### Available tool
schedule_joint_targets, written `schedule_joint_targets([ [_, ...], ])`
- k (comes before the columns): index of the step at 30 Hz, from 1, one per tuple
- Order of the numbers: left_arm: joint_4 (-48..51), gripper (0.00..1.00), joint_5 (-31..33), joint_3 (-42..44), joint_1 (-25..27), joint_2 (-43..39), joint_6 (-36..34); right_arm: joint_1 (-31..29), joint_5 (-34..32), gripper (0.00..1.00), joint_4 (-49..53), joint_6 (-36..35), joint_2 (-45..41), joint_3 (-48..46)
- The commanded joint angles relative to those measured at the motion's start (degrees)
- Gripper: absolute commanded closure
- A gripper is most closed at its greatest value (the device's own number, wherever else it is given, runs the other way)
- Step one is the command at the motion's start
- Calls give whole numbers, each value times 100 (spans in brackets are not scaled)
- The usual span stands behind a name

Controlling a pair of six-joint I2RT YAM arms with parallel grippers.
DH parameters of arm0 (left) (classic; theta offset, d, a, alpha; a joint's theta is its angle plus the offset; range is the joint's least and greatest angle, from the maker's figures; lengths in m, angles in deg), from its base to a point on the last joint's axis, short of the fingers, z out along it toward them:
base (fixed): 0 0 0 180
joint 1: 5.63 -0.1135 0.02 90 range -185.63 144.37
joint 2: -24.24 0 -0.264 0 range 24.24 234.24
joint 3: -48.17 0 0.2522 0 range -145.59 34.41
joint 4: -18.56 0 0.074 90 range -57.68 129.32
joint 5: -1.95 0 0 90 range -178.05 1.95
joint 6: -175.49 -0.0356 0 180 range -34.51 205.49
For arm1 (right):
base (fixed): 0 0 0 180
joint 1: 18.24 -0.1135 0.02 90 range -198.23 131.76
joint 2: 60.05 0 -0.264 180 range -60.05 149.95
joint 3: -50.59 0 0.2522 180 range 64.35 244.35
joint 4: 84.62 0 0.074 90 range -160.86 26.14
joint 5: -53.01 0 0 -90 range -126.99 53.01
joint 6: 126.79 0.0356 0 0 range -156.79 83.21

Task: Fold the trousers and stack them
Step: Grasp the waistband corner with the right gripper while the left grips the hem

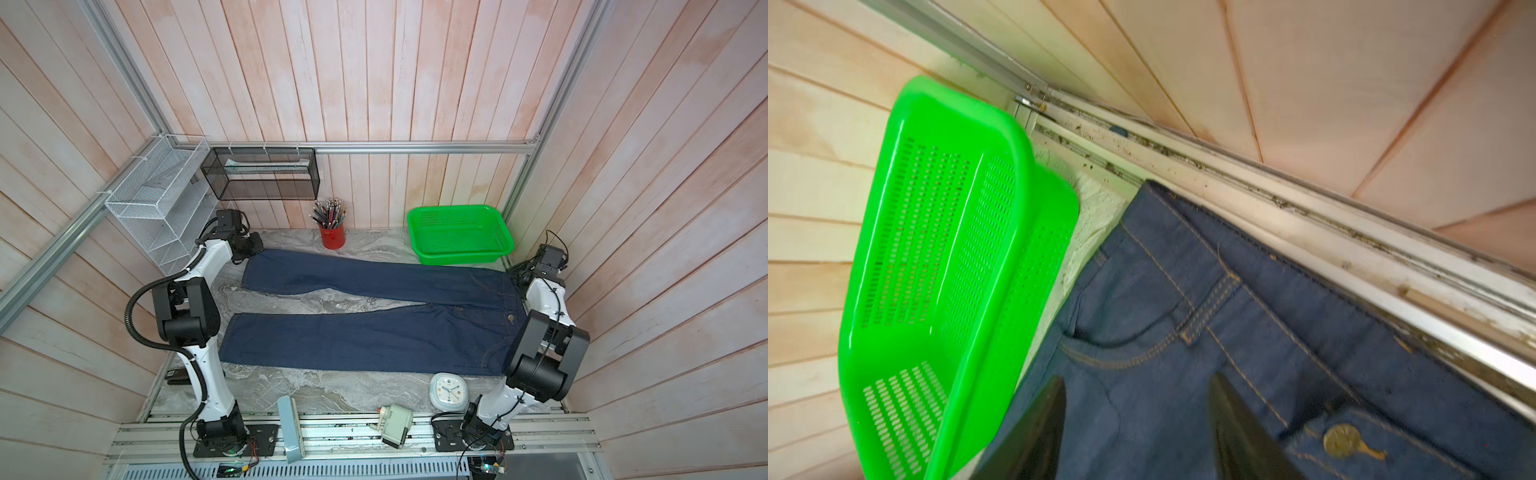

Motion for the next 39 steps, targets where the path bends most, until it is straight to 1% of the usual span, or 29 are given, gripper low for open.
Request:
schedule_joint_targets([
  [1, -253, 100, -187, 187, 91, -185, 64, 60, -19, 45, 307, -168, 623, 595],
  [10, -536, 100, -217, 624, 305, -664, 65, 217, 247, 51, 901, -739, 1954, 1796],
  [17, -746, 100, -229, 954, 383, -885, 50, 305, 345, 53, 1107, -1215, 2618, 2410],
  [24, -909, 100, -260, 1164, 413, -943, 44, 396, 227, 54, 1146, -1429, 3071, 2820],
  [29, -953, 100, -266, 1197, 413, -951, 19, 398, 272, 55, 1201, -1558, 3409, 3143],
  [39, -972, 100, -269, 1204, 422, -996, -15, 398, 110, 55, 1185, -1733, 3782, 3612],
])
